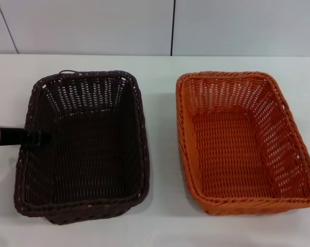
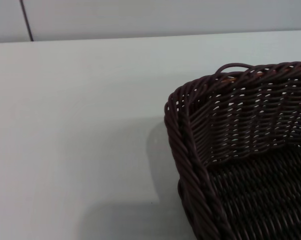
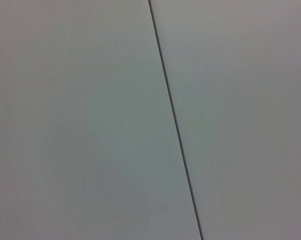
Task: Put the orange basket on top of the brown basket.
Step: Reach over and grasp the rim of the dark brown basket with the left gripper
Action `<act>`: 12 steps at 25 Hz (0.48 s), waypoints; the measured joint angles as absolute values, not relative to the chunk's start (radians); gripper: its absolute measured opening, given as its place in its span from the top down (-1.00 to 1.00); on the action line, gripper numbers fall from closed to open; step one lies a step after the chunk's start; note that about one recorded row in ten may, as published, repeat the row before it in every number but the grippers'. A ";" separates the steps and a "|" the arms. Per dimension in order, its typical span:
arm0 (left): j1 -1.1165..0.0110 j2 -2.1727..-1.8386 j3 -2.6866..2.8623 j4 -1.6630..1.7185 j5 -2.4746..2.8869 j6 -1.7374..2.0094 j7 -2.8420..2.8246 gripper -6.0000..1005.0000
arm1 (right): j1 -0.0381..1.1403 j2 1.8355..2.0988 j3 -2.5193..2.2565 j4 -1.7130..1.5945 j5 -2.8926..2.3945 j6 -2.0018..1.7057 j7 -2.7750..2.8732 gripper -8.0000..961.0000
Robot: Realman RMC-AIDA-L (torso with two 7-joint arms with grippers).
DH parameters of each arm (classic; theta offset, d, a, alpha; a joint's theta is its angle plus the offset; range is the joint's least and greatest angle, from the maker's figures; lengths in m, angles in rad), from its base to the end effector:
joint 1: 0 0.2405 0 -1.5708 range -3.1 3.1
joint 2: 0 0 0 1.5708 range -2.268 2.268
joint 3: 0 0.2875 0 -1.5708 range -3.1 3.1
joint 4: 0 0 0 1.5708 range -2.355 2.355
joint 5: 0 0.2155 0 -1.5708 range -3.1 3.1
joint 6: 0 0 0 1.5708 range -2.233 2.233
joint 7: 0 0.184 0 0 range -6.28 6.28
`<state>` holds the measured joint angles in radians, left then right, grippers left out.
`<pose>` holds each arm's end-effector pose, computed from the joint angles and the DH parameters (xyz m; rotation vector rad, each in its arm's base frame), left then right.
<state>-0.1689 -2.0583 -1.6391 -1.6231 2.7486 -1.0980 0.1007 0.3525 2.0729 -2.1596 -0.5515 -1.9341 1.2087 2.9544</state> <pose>-0.2970 0.3655 0.0056 -1.9114 -1.2284 0.0882 0.3293 0.3928 0.0228 -1.1173 0.5707 0.7968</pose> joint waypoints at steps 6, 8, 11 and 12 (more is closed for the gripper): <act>-0.170 -2.058 -1.644 -1.626 2.752 -1.104 0.147 -0.08 | 0.352 2.074 -2.166 -0.557 -1.934 1.209 2.954 -0.74; -0.172 -2.058 -1.657 -1.627 2.746 -1.108 0.166 0.04 | 0.352 2.074 -2.168 -0.560 -1.934 1.209 2.954 -0.74; -0.173 -2.059 -1.667 -1.625 2.742 -1.113 0.181 0.24 | 0.352 2.074 -2.168 -0.564 -1.934 1.209 2.955 -0.74; -0.173 -2.059 -1.667 -1.625 2.742 -1.113 0.181 0.30 | 0.352 2.074 -2.168 -0.564 -1.934 1.209 2.955 -0.74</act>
<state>-0.1732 -2.0586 -1.6675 -1.6250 2.7420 -1.1125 0.1814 0.3523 2.0739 -2.1676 -0.5643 -1.9344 1.2088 2.9545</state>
